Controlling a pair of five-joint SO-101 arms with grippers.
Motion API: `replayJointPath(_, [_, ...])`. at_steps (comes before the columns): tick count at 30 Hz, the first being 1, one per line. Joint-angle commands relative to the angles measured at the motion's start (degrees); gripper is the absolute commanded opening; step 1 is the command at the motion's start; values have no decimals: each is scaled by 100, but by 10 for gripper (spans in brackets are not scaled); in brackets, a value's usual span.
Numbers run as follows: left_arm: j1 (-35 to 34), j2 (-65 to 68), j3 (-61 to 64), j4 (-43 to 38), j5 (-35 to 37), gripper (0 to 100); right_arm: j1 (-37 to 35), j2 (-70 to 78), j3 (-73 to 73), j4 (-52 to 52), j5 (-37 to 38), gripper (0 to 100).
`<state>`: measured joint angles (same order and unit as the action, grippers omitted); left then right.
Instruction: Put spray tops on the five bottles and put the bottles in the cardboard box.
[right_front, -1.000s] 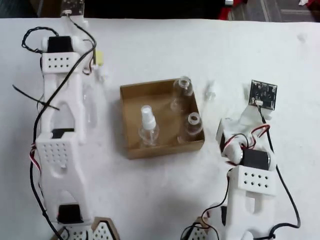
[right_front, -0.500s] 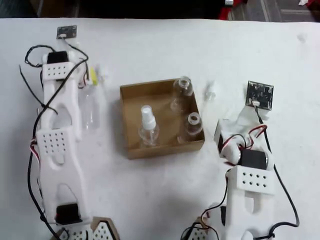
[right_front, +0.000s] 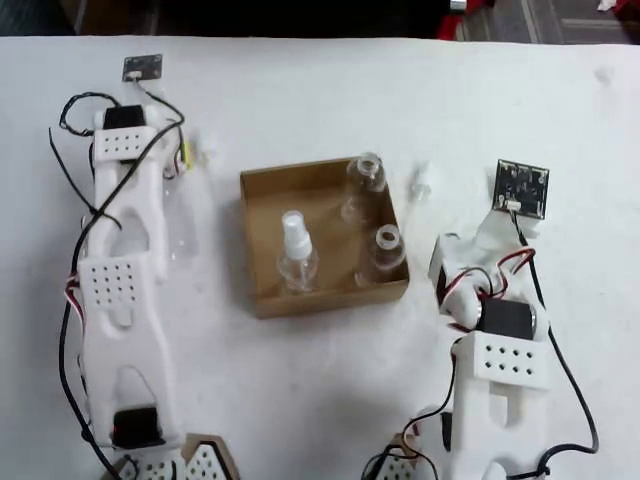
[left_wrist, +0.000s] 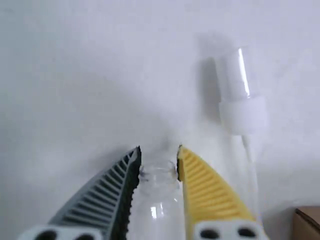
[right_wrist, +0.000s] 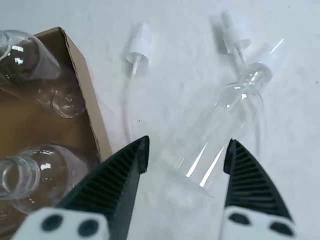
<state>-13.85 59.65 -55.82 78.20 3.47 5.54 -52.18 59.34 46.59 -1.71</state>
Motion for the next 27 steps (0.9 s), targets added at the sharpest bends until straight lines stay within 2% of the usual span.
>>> replayJointPath(1, [84,-207,-105,-62,-35,72,-66,-57,-35,-110,9,209])
replayJointPath(3, [92,-286,-255,88,-26,72,-57,-57,-35,-110,9,209])
replayJointPath(6, [145,-505,-818,791,-26,72,-57,-57,-35,-110,9,209])
replayJointPath(12, [532,-1024,-2831,2453,-70,72,-31,-66,-35,-110,9,209])
replayJointPath(15, [681,-1288,-3437,2453,-70,72,-31,-66,-35,-110,9,209])
replayJointPath(20, [866,-2009,-3578,2453,-70,39,-22,-57,-26,-110,9,209])
replayJointPath(23, [892,-2527,-3314,2453,-70,25,-22,-57,-26,-110,9,209])
replayJointPath(27, [1077,-3486,-2295,2453,-53,20,-22,-57,-26,-110,9,209])
